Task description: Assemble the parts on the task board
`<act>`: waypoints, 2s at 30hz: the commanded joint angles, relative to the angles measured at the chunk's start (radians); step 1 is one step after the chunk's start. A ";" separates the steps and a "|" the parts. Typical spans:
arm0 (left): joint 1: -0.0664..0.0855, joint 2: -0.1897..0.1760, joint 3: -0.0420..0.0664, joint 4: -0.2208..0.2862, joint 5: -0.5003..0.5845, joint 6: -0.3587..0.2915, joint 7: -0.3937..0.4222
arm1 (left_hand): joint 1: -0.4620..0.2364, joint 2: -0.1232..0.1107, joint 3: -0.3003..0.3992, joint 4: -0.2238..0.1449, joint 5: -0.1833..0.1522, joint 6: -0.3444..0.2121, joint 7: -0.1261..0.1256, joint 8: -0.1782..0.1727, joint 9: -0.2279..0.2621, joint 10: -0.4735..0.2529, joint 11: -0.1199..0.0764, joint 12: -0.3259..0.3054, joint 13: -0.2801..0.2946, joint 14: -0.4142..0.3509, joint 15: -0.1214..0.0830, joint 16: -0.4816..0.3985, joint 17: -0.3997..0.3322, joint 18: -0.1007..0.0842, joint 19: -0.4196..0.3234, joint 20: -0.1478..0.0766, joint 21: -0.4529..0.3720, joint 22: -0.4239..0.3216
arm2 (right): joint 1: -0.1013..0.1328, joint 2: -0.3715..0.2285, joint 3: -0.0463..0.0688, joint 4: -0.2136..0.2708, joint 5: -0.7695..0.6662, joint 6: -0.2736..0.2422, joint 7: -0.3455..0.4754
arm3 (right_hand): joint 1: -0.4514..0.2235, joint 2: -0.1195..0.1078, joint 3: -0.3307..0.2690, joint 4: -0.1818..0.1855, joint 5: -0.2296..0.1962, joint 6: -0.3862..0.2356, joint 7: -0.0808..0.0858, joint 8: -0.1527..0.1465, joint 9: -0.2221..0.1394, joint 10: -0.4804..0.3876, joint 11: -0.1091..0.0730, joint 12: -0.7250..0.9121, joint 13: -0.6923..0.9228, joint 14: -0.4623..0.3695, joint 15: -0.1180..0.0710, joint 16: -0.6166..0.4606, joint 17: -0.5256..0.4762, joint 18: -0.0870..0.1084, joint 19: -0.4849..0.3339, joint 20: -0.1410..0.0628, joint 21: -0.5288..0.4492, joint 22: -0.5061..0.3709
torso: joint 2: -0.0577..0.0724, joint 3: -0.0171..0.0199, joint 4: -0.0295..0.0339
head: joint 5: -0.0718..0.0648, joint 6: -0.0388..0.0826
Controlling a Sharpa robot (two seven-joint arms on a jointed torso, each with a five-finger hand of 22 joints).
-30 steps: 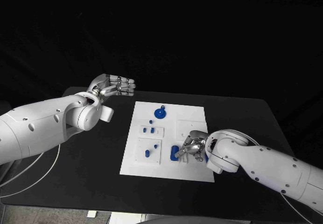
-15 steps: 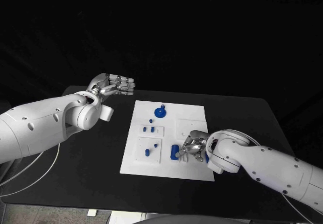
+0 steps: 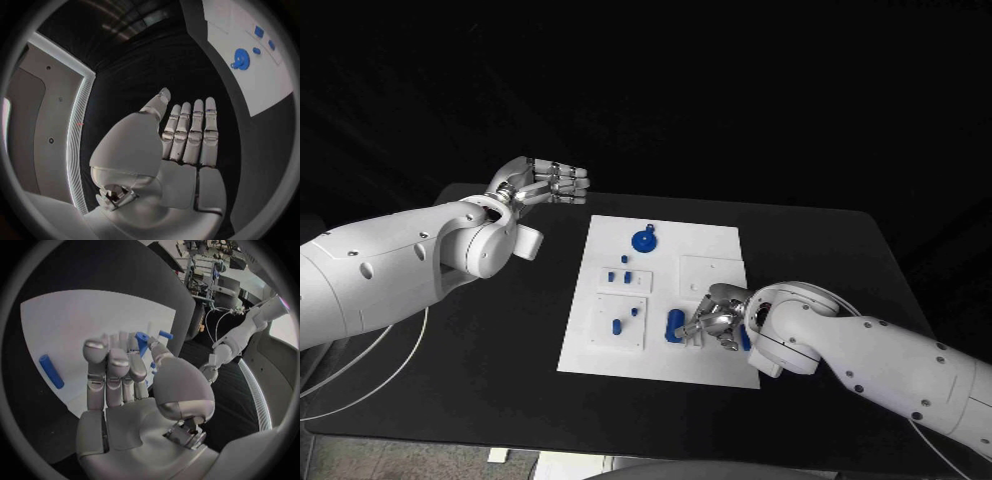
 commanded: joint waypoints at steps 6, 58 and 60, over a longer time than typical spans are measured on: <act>0.000 0.000 0.000 0.003 0.003 0.015 0.003 | -0.007 0.003 0.000 0.006 -0.002 -0.007 -0.002 -0.001 -0.001 -0.007 0.001 0.001 -0.001 -0.005 0.000 -0.004 -0.001 0.013 0.005 0.001 0.002 -0.001 | -0.004 -0.001 -0.001 0.008 0.019 0.050 0.036 | 0.031 -0.022 0.000 0.022 -0.022 0.009 -0.001 -0.004 -0.001 0.007 -0.001 0.000 0.023 -0.002 -0.007 0.001 0.001 -0.008 0.049 -0.005 0.009 0.000 | 0.000 -0.0003 -0.0004 | 0.001 -0.001; 0.000 -0.005 -0.004 0.002 0.001 0.027 -0.010 | -0.006 0.002 -0.004 0.017 -0.002 -0.010 -0.002 -0.001 -0.001 -0.010 0.002 0.001 -0.001 -0.009 0.002 -0.005 -0.001 0.014 0.004 0.002 0.001 -0.001 | -0.017 0.013 -0.001 -0.037 0.000 0.075 -0.046 | -0.031 0.030 0.114 -0.080 0.014 0.008 -0.004 -0.003 0.002 0.009 -0.004 0.003 0.028 -0.002 -0.007 0.000 -0.003 -0.013 0.049 -0.006 0.010 0.002 | 0.000 0.0005 0.0000 | -0.003 -0.009; 0.000 -0.005 -0.004 0.002 0.001 0.027 -0.010 | -0.006 0.002 -0.004 0.017 -0.002 -0.010 -0.002 -0.001 -0.001 -0.010 0.002 0.001 -0.001 -0.009 0.002 -0.005 -0.001 0.014 0.004 0.002 0.001 -0.001 | -0.019 0.014 -0.001 -0.038 0.002 0.076 -0.045 | -0.028 0.030 0.095 -0.075 -0.006 0.009 -0.004 -0.003 0.001 0.009 -0.003 0.004 0.028 -0.002 -0.007 0.000 -0.003 -0.012 0.049 -0.005 0.011 0.003 | 0.000 0.0004 0.0002 | -0.004 -0.009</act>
